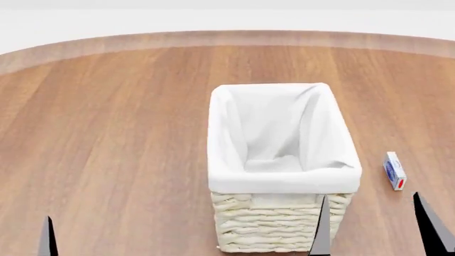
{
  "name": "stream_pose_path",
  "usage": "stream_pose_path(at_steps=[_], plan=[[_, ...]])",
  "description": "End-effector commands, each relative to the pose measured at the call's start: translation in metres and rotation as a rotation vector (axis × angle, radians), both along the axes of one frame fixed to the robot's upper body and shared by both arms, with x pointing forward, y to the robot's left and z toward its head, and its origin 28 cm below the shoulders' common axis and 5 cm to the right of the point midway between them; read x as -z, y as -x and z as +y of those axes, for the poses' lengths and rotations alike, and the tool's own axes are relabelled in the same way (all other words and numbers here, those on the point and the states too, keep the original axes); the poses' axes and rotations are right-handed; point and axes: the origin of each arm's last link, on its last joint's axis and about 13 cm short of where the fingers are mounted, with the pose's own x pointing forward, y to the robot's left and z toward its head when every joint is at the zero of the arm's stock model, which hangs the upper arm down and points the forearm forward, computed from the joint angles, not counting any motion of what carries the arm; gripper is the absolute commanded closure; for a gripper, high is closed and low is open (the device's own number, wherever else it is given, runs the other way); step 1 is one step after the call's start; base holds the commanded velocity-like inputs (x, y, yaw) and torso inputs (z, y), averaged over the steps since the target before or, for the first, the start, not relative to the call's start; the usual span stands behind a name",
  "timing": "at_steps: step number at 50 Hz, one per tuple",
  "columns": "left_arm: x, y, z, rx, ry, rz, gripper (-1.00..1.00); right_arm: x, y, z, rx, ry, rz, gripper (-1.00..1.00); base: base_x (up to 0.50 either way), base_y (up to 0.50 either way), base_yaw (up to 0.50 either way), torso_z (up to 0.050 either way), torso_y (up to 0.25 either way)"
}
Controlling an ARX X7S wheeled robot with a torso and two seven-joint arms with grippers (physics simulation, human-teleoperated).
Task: Pick up the alphabet soup and put it in the basket.
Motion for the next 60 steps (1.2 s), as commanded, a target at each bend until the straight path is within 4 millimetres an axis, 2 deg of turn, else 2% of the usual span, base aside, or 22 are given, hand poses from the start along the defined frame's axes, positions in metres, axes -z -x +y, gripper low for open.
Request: stream_pose_path(at_steps=[1, 11, 20, 27, 29, 35, 40, 48, 60], plan=[[0.005, -0.003, -0.001, -0.002, -0.002, 0.014, -1.0, 0.029, 0.023, -0.016, 0.058, 0.011, 0.087, -1.0, 0.0, 0.0, 0.0, 0.0, 0.0], [0.007, -0.005, -0.001, -0.001, -0.005, 0.023, -1.0, 0.068, 0.051, -0.019, 0.153, -0.041, 0.156, -1.0, 0.0, 0.0, 0.0, 0.0, 0.0], [0.01, -0.008, -0.002, -0.001, -0.004, 0.034, -1.0, 0.086, 0.066, -0.022, 0.207, -0.072, 0.164, -1.0, 0.0, 0.0, 0.0, 0.0, 0.0], [0.012, -0.01, -0.002, -0.002, -0.003, 0.039, -1.0, 0.096, 0.078, -0.024, 0.246, -0.014, 0.158, -1.0, 0.0, 0.0, 0.0, 0.0, 0.0], [0.013, -0.011, -0.003, 0.001, -0.004, 0.044, -1.0, 0.101, 0.08, -0.025, 0.258, 0.067, 0.158, -1.0, 0.0, 0.0, 0.0, 0.0, 0.0], [0.012, -0.011, -0.003, -0.001, -0.007, 0.045, -1.0, 0.11, 0.084, -0.028, 0.288, 0.068, 0.168, -1.0, 0.0, 0.0, 0.0, 0.0, 0.0], [0.013, -0.011, -0.004, 0.002, -0.01, 0.048, -1.0, 0.115, 0.089, -0.031, 0.305, 0.051, 0.18, -1.0, 0.0, 0.0, 0.0, 0.0, 0.0], [0.013, -0.011, -0.004, 0.001, -0.01, 0.049, -1.0, 0.134, 0.098, -0.032, 0.326, 0.011, 0.206, -1.0, 0.0, 0.0, 0.0, 0.0, 0.0], [0.014, -0.011, -0.005, 0.002, -0.012, 0.054, -1.0, 0.145, 0.095, -0.032, 0.347, -0.022, 0.226, -1.0, 0.0, 0.0, 0.0, 0.0, 0.0]])
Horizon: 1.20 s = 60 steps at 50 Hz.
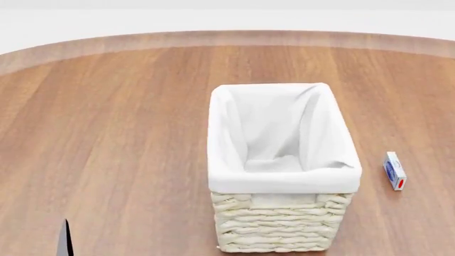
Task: Pick up the alphabet soup and put it in the basket.
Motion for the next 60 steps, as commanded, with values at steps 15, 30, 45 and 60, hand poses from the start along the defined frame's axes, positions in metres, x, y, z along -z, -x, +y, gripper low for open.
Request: stream_pose_path(at_steps=[15, 30, 45, 60], plan=[[0.0, 0.0, 0.0, -0.004, -0.004, 0.005, -1.0, 0.038, 0.009, -0.004, 0.073, -0.117, 0.051, -1.0, 0.0, 0.0, 0.0, 0.0, 0.0], [0.0, 0.0, 0.0, -0.005, -0.005, 0.005, -1.0, 0.054, 0.006, -0.003, 0.087, -0.112, 0.081, -1.0, 0.0, 0.0, 0.0, 0.0, 0.0], [0.001, 0.0, 0.0, -0.005, -0.001, 0.008, -1.0, 0.065, 0.001, 0.001, 0.089, -0.119, 0.102, -1.0, 0.0, 0.0, 0.0, 0.0, 0.0], [0.001, 0.0, 0.002, -0.013, 0.002, 0.009, -1.0, 0.074, -0.012, 0.0, 0.108, -0.11, 0.102, -1.0, 0.0, 0.0, 0.0, 0.0, 0.0]])
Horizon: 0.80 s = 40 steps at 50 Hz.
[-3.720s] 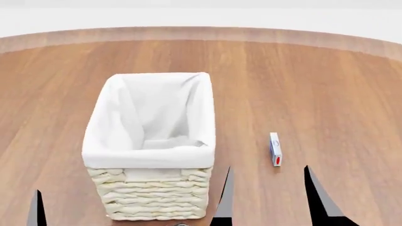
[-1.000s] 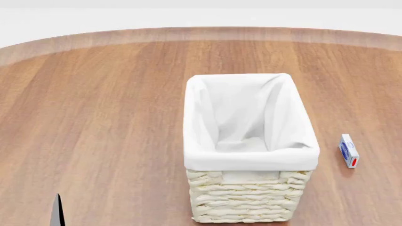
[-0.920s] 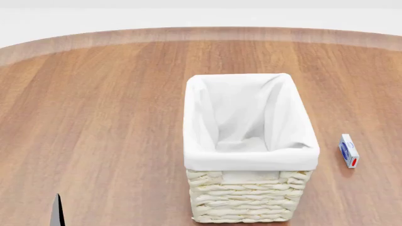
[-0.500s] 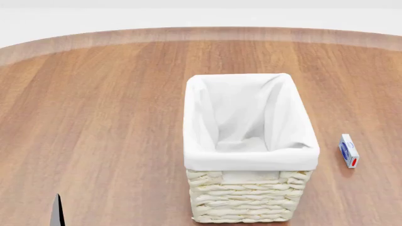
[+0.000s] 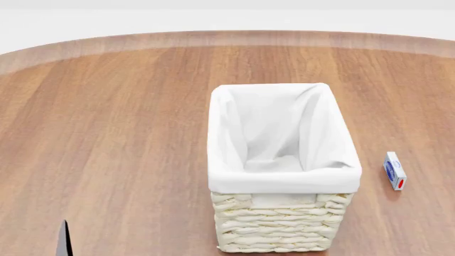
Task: Pick up the alphabet soup and put it in the basket.
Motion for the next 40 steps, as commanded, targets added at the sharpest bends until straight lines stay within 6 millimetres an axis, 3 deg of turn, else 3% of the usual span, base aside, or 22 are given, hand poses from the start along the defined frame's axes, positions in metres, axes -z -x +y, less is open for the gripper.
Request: stream_pose_path(at_steps=[1, 40], plan=[[0.0, 0.0, 0.001, -0.006, 0.003, -0.001, -1.0, 0.007, -0.008, -0.001, 0.017, 0.01, 0.003, -1.0, 0.0, 0.0, 0.0, 0.0, 0.0], [0.001, 0.0, 0.001, -0.007, 0.008, 0.0, -1.0, 0.033, -0.02, 0.002, 0.045, -0.039, 0.057, -1.0, 0.0, 0.0, 0.0, 0.0, 0.0]])
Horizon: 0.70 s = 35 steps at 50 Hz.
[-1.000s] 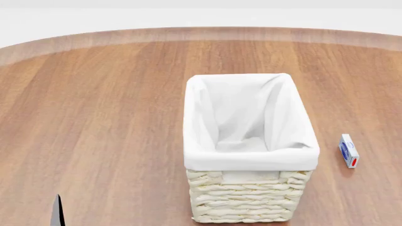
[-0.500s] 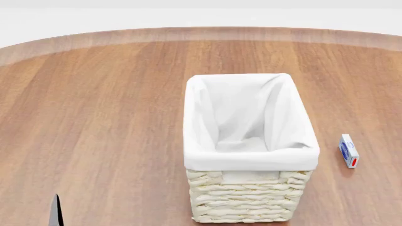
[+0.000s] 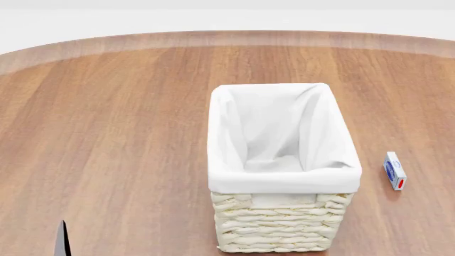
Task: Pick up the alphabet soup and put it in the basket.
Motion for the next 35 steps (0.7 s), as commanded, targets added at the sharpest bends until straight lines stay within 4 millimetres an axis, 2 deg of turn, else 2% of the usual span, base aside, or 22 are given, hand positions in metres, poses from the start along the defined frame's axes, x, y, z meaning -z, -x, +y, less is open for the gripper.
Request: stream_pose_path(at_steps=[1, 9, 10, 23, 28, 35], plan=[[0.0, 0.0, 0.0, -0.002, 0.0, 0.001, -1.0, 0.007, -0.003, 0.002, 0.009, -0.023, 0.011, -1.0, 0.0, 0.0, 0.0, 0.0, 0.0], [0.001, -0.001, 0.001, -0.007, -0.001, 0.002, -1.0, 0.005, -0.004, 0.002, 0.007, -0.032, -0.005, -1.0, 0.0, 0.0, 0.0, 0.0, 0.0], [0.001, -0.001, 0.001, -0.007, -0.001, 0.003, -1.0, 0.005, -0.004, 0.002, 0.008, -0.032, -0.005, 1.0, 0.0, 0.0, 0.0, 0.0, 0.0], [0.002, -0.001, 0.001, -0.011, -0.001, 0.008, -1.0, 0.008, -0.007, 0.007, -0.01, -0.026, 0.005, 1.0, 0.0, 0.0, 0.0, 0.0, 0.0], [0.002, -0.001, 0.001, -0.011, 0.001, 0.011, -1.0, -0.001, -0.012, 0.006, -0.014, -0.024, -0.014, 1.0, 0.0, 0.0, 0.0, 0.0, 0.0], [0.002, -0.002, 0.002, -0.011, 0.004, 0.013, -1.0, -0.028, -0.024, 0.008, -0.046, -0.005, -0.085, 1.0, 0.0, 0.0, 0.0, 0.0, 0.0]])
